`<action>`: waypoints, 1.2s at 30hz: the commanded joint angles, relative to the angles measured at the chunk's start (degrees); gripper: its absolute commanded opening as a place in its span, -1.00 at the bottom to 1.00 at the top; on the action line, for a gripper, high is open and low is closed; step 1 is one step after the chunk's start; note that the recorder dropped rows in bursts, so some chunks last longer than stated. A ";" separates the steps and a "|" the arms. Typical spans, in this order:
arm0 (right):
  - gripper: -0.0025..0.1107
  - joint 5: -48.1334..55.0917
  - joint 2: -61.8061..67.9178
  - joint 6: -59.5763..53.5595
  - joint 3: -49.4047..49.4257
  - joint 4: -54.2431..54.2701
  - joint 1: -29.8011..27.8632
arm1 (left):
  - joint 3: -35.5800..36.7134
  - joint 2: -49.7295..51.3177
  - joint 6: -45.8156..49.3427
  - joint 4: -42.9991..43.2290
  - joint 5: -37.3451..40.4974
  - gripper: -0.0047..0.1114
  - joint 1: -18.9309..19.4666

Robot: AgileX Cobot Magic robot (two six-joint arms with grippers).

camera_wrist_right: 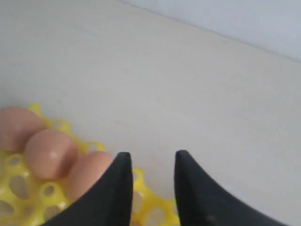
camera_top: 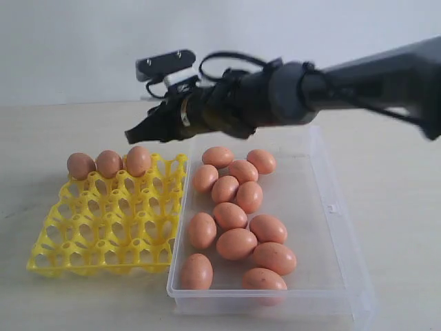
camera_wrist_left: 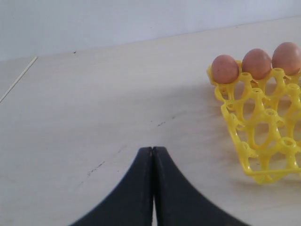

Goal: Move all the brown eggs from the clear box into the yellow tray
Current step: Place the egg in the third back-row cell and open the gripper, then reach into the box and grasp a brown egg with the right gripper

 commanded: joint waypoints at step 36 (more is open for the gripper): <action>0.16 40.70 -16.38 -29.44 17.91 20.96 -1.58 | -0.23 -0.32 -0.29 -0.14 -0.52 -0.92 -0.33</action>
